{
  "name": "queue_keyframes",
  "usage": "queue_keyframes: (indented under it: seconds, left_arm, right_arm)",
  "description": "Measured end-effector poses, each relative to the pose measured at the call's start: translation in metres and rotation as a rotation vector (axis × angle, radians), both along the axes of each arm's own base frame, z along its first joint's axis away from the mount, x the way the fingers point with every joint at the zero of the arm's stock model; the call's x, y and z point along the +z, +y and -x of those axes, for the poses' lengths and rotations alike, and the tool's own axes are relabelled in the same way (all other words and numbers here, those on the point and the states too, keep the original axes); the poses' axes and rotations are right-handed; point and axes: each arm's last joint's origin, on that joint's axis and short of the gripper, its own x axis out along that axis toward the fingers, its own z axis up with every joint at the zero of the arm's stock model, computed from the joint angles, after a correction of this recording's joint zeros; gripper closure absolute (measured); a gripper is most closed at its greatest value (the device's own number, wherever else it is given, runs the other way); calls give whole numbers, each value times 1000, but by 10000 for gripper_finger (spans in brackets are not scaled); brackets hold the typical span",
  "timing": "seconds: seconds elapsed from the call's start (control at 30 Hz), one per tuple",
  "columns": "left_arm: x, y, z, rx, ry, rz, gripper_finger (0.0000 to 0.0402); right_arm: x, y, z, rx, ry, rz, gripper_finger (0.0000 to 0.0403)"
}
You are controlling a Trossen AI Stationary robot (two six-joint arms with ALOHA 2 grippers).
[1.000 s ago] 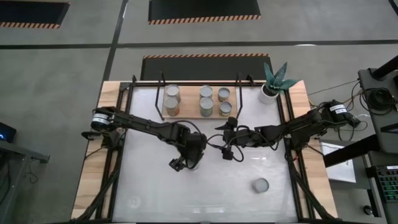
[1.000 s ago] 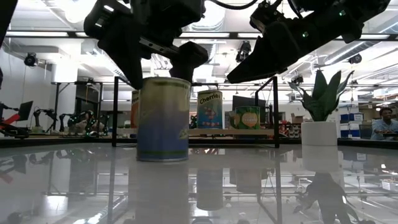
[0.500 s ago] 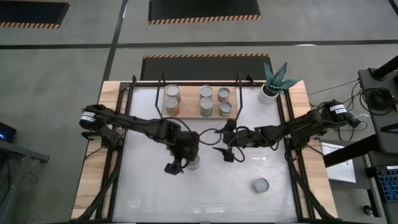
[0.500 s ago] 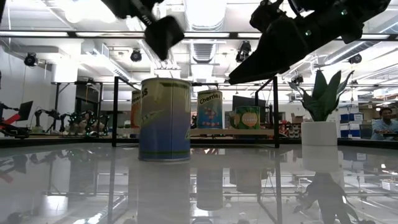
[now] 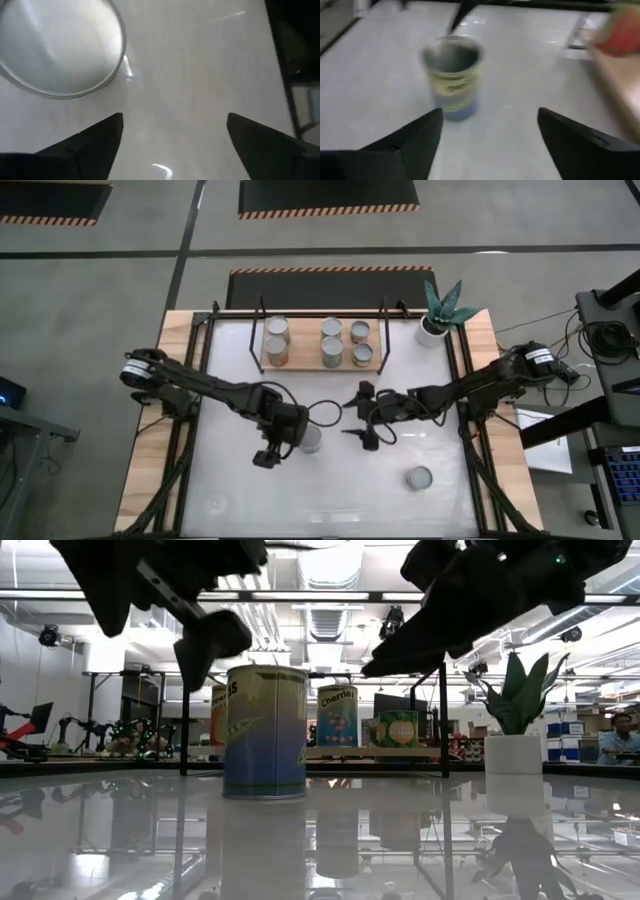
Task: Pick and place cans onto a shelf
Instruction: Put the canned peas on the shelf
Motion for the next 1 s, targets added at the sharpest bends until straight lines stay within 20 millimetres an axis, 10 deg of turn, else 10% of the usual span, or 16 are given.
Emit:
queue_keyframes:
  seconds: [0.47, 0.7, 1.0]
  left_arm:
    - [-34, 21, 36, 247, -403, -314, 290]
    - [-44, 22, 40, 253, -439, -307, 391]
    - [-46, 19, 37, 272, -442, -280, 390]
  right_arm:
    - [-52, 24, -35, 93, 51, -62, 376]
    - [-60, 38, -71, 202, 17, -85, 390]
    - [-51, 37, -74, 204, 70, -36, 390]
